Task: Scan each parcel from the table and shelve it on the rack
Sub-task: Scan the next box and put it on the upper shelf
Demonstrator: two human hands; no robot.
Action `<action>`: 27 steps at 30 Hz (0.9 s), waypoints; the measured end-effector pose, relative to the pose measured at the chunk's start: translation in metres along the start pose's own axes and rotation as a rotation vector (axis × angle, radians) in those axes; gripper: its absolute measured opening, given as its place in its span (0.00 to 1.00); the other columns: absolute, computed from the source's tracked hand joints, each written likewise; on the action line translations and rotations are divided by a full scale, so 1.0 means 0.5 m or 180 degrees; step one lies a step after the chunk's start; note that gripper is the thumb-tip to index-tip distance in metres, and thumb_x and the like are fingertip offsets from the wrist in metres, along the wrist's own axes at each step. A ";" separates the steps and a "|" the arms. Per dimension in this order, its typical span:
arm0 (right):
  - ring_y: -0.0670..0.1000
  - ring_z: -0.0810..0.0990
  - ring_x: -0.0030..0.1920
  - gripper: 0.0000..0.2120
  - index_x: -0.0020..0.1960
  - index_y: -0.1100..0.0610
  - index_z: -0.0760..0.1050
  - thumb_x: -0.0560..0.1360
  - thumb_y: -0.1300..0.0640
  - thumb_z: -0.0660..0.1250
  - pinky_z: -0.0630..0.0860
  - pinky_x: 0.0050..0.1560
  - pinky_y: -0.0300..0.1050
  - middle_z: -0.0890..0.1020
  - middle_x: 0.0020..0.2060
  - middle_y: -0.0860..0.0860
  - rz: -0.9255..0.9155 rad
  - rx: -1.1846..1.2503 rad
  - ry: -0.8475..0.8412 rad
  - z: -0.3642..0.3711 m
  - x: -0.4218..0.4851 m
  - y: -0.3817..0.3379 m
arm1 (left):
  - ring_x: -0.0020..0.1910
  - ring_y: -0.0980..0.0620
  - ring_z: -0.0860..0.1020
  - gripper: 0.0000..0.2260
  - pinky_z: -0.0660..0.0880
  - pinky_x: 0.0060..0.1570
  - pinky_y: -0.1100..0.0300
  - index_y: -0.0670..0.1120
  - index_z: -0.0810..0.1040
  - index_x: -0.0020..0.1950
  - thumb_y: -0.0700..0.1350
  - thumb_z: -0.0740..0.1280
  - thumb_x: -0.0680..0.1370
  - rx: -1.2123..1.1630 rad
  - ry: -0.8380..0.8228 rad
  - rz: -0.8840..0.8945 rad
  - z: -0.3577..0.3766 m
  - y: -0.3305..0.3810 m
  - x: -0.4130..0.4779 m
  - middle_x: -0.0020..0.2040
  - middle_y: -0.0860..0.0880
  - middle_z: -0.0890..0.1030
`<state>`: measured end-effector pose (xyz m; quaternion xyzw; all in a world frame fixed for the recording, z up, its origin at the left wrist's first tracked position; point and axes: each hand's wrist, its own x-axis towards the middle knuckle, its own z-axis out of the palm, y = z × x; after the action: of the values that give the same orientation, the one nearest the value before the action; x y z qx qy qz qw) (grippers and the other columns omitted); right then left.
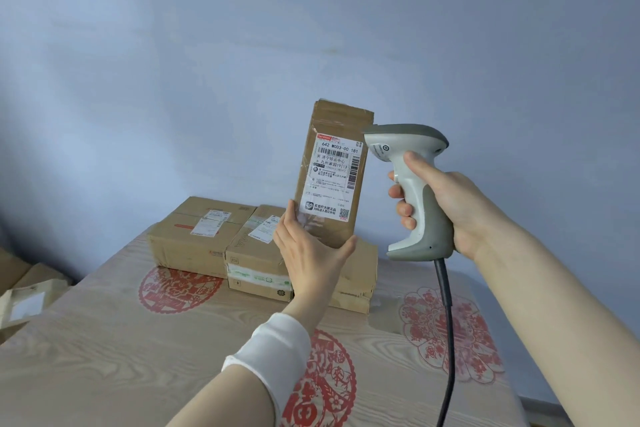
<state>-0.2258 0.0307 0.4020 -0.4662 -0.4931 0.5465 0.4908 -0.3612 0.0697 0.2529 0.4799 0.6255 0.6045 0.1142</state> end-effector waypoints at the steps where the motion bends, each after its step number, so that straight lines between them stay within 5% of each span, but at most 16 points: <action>1: 0.48 0.71 0.23 0.16 0.49 0.61 0.76 0.76 0.47 0.65 0.69 0.22 0.37 0.78 0.27 0.50 -0.0049 0.0029 -0.0063 0.011 0.006 -0.003 | 0.68 0.51 0.57 0.52 0.53 0.69 0.59 0.44 0.53 0.76 0.52 0.79 0.61 -0.0004 0.0051 -0.0045 -0.015 0.000 0.010 0.67 0.46 0.64; 12: 0.47 0.70 0.23 0.13 0.49 0.61 0.75 0.75 0.51 0.67 0.69 0.22 0.38 0.77 0.27 0.50 -0.0425 0.0311 -0.1086 0.238 0.062 -0.030 | 0.73 0.52 0.52 0.52 0.50 0.72 0.58 0.46 0.51 0.76 0.52 0.79 0.62 0.0151 0.0808 -0.0314 -0.326 0.007 0.145 0.72 0.49 0.59; 21: 0.47 0.71 0.23 0.11 0.45 0.59 0.76 0.75 0.50 0.68 0.70 0.24 0.38 0.78 0.28 0.49 -0.0889 0.0369 -0.1725 0.608 -0.022 -0.103 | 0.72 0.51 0.54 0.51 0.54 0.74 0.55 0.45 0.52 0.76 0.55 0.79 0.62 0.0402 0.1312 -0.0174 -0.735 0.036 0.248 0.71 0.49 0.61; 27: 0.47 0.70 0.23 0.14 0.41 0.60 0.76 0.73 0.48 0.69 0.71 0.26 0.39 0.74 0.30 0.54 -0.0892 0.0558 -0.2163 0.887 -0.112 -0.123 | 0.70 0.48 0.64 0.53 0.64 0.70 0.50 0.46 0.56 0.75 0.58 0.80 0.57 0.0123 0.1679 -0.0313 -1.036 0.037 0.296 0.68 0.49 0.68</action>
<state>-0.6568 -0.0593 0.5000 -0.1426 -0.6381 0.6377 0.4073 -0.8031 -0.1595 0.4596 0.2770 0.6676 0.6903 -0.0326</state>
